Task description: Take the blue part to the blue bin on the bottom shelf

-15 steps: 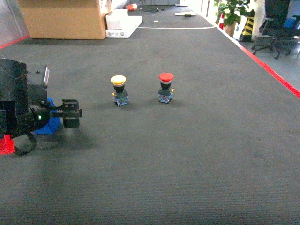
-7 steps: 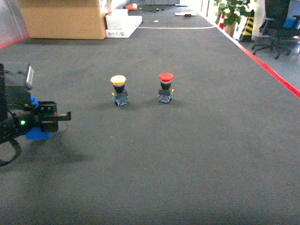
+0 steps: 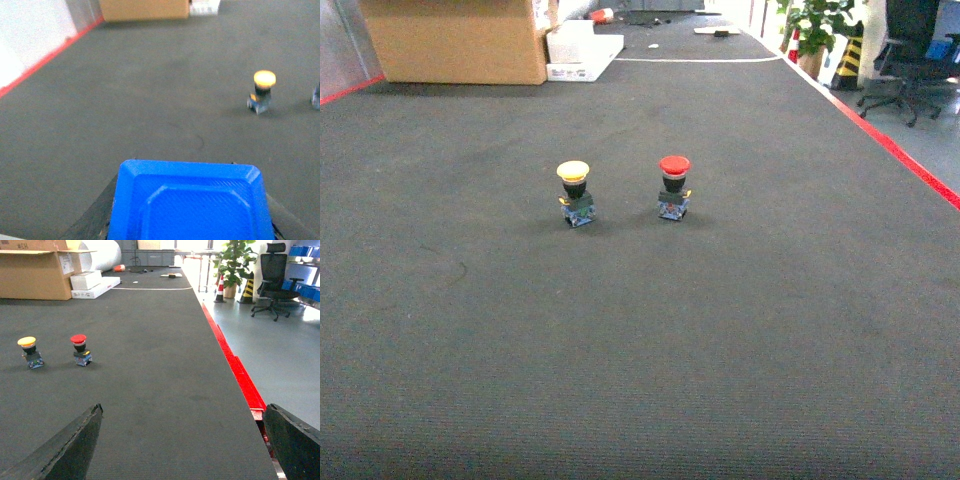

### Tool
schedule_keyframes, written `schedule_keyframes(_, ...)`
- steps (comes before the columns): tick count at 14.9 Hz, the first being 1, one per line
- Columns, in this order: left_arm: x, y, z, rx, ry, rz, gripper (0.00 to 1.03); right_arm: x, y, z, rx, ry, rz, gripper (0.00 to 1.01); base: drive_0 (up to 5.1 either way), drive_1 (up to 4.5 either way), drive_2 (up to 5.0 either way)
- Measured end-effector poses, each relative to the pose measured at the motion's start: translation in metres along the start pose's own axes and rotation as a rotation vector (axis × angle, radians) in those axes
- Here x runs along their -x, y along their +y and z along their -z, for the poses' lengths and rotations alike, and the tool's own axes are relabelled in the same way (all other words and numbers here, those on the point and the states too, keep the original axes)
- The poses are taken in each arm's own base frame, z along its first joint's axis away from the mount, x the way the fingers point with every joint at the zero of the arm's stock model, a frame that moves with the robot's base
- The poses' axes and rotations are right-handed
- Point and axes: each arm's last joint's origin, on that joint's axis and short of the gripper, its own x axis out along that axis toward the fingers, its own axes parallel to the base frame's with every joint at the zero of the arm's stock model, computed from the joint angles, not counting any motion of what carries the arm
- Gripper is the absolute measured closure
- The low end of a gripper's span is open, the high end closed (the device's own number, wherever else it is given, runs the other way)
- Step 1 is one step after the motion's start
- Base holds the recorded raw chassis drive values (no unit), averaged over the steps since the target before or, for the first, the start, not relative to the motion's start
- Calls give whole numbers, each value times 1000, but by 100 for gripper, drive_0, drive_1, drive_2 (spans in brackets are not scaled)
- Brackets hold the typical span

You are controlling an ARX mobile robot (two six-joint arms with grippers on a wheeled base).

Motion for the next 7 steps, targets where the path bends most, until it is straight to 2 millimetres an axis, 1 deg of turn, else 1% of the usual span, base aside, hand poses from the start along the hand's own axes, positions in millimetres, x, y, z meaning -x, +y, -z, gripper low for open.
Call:
schedule_keyframes(1, 25, 7, -11, 45, -68, -25, 59, 0, 0, 0, 0, 0, 0, 3, 0, 0, 0)
schedule_keyframes(2, 46, 15, -16, 93, -114, -43, 59, 0, 0, 0, 0, 1, 0, 3, 0, 0, 0)
schedule_keyframes(3, 57, 20, -21, 142, -155, -57, 59, 0, 0, 0, 0, 1, 0, 3, 0, 0, 0)
schedule_keyframes(4, 59, 17, -23, 148, -156, -39, 59, 0, 0, 0, 0, 0, 0, 3, 0, 0, 0)
schedule_keyframes(5, 58, 14, -18, 128, -125, -22, 59, 0, 0, 0, 0, 1, 0, 3, 0, 0, 0)
schedule_keyframes(7, 58, 13, -19, 138, -127, -14, 59, 0, 0, 0, 0, 0, 0, 3, 0, 0, 0)
